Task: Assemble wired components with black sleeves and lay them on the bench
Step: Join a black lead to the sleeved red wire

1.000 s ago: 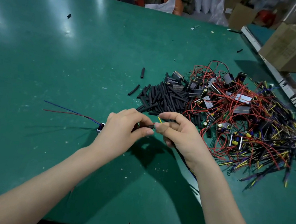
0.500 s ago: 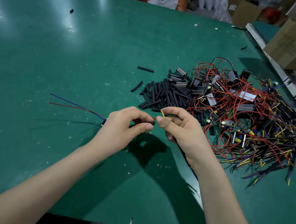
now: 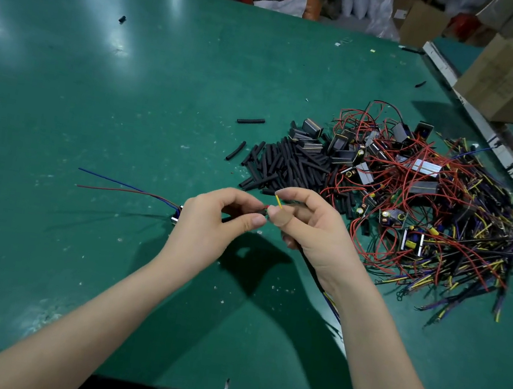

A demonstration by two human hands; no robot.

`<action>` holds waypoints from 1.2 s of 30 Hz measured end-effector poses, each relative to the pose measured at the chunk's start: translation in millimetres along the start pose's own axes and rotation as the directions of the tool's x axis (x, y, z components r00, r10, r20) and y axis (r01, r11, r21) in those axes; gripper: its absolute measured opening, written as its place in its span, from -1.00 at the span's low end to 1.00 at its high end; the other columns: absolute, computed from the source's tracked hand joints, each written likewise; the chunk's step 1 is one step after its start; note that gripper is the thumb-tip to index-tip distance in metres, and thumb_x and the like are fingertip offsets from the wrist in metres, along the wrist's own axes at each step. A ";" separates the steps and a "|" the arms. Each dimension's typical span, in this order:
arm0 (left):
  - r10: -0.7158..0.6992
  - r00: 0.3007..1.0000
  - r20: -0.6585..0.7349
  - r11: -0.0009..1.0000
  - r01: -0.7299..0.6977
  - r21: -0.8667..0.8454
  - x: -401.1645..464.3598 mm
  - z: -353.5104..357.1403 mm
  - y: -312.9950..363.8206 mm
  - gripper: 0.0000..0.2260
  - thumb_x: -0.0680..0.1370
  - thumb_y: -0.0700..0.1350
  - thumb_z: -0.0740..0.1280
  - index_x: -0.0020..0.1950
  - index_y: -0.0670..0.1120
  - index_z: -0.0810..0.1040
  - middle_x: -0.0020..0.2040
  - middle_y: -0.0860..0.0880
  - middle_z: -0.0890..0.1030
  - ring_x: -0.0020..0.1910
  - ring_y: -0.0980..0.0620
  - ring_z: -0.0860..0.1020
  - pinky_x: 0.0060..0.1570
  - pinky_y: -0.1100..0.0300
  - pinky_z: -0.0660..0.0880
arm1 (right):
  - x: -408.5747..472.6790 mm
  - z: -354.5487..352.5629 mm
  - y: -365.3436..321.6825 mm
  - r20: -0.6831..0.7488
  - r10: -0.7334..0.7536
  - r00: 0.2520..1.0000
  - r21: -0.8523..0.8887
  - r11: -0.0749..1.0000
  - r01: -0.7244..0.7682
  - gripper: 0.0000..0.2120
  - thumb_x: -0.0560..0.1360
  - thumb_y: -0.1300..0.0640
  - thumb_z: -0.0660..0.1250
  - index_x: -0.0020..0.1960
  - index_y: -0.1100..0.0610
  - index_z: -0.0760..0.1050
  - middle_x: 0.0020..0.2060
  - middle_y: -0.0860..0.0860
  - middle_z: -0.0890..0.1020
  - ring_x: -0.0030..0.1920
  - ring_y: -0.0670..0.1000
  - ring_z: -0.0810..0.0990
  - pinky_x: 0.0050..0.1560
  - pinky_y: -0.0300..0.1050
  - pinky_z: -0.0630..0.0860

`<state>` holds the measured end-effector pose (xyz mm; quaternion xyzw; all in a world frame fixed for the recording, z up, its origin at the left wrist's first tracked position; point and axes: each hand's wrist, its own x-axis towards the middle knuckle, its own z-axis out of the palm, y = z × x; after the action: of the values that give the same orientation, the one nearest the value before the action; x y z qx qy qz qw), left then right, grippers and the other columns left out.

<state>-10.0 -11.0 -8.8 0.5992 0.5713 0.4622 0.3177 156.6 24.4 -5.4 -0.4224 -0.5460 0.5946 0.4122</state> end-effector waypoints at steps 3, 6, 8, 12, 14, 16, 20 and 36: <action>-0.004 1.000 0.004 1.000 0.004 -0.002 -1.9 -0.2 -3.0 -0.91 0.41 -0.08 0.49 -0.12 0.05 0.65 -0.25 0.20 0.65 -0.22 0.28 0.57 -0.15 0.47 0.41 | -2.4 -1.4 2.2 0.013 -0.009 1.000 0.036 0.999 0.009 -0.80 0.47 0.24 0.42 0.04 0.04 0.52 -0.34 -0.10 0.59 -0.44 -0.11 0.40 -0.40 -0.31 0.38; 0.029 1.000 -0.006 0.998 -0.029 0.047 -3.9 0.0 -3.5 -0.91 0.40 -0.06 0.49 -0.16 0.10 0.64 -0.24 0.20 0.64 -0.22 0.28 0.57 -0.16 0.50 0.40 | -4.4 -0.6 3.8 0.017 -0.017 1.000 0.047 0.999 0.017 -0.77 0.46 0.24 0.42 0.07 0.05 0.50 -0.33 -0.09 0.60 -0.43 -0.13 0.42 -0.40 -0.32 0.38; 0.048 0.999 -0.013 0.996 -0.047 0.071 -4.3 -0.3 -3.2 -0.86 0.40 -0.06 0.49 -0.19 0.18 0.60 -0.23 0.20 0.64 -0.22 0.28 0.57 -0.17 0.50 0.40 | -4.8 0.0 4.2 0.015 -0.021 1.000 0.047 0.999 0.020 -0.76 0.46 0.24 0.42 0.09 0.06 0.49 -0.32 -0.07 0.61 -0.43 -0.14 0.43 -0.40 -0.33 0.39; 0.094 0.996 -0.007 0.992 -0.093 0.081 -3.7 -1.1 -1.6 -0.82 0.41 -0.07 0.49 -0.19 0.22 0.58 -0.22 0.19 0.64 -0.20 0.27 0.57 -0.12 0.46 0.42 | -3.8 -0.6 4.8 0.025 0.020 0.999 0.061 0.998 -0.022 -0.73 0.46 0.23 0.43 0.11 0.06 0.48 -0.30 -0.04 0.63 -0.44 -0.11 0.41 -0.41 -0.31 0.38; 0.115 0.993 -0.001 0.990 -0.114 0.077 -3.5 -1.6 -2.5 -0.81 0.41 -0.09 0.49 -0.19 0.21 0.58 -0.21 0.18 0.64 -0.18 0.26 0.57 -0.10 0.42 0.44 | -2.6 -1.4 5.6 0.041 0.061 0.997 0.091 0.994 -0.065 -0.72 0.45 0.25 0.42 0.12 0.08 0.47 -0.30 -0.01 0.62 -0.46 -0.09 0.38 -0.44 -0.30 0.35; 0.122 0.992 0.005 0.989 -0.122 0.082 -4.1 -0.8 -5.0 -0.84 0.41 -0.10 0.49 -0.18 0.17 0.61 -0.20 0.17 0.64 -0.18 0.25 0.57 -0.08 0.38 0.45 | -2.0 -3.0 6.9 0.063 0.107 0.992 0.093 0.989 -0.113 -0.72 0.45 0.25 0.43 0.12 0.07 0.47 -0.29 0.00 0.62 -0.48 -0.10 0.37 -0.45 -0.30 0.35; 0.180 0.983 0.027 0.970 -0.182 0.161 -4.4 0.2 -8.8 -0.92 0.42 -0.11 0.48 -0.11 -0.06 0.69 -0.19 0.09 0.65 -0.17 0.20 0.57 -0.10 0.36 0.46 | -3.0 -5.0 9.7 0.086 0.131 0.988 0.023 0.991 -0.133 -0.72 0.43 0.15 0.46 0.10 0.06 0.49 -0.29 -0.04 0.64 -0.47 -0.11 0.40 -0.43 -0.32 0.37; 0.187 0.972 0.143 0.933 -0.221 0.283 1.2 -3.4 -8.2 -0.92 0.45 -0.06 0.46 -0.07 0.01 0.68 -0.16 0.06 0.63 -0.15 0.09 0.57 -0.09 0.21 0.45 | -3.3 -10.1 -4.6 0.080 0.089 0.993 -0.235 0.970 -0.068 -0.83 0.53 0.17 0.35 0.10 0.02 0.47 -0.32 0.00 0.68 -0.47 -0.11 0.46 -0.42 -0.32 0.39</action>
<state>-16.4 -9.1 -14.7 0.7215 0.5498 0.3670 0.2060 167.3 24.6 -1.0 -0.4617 -0.6124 0.5612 0.3111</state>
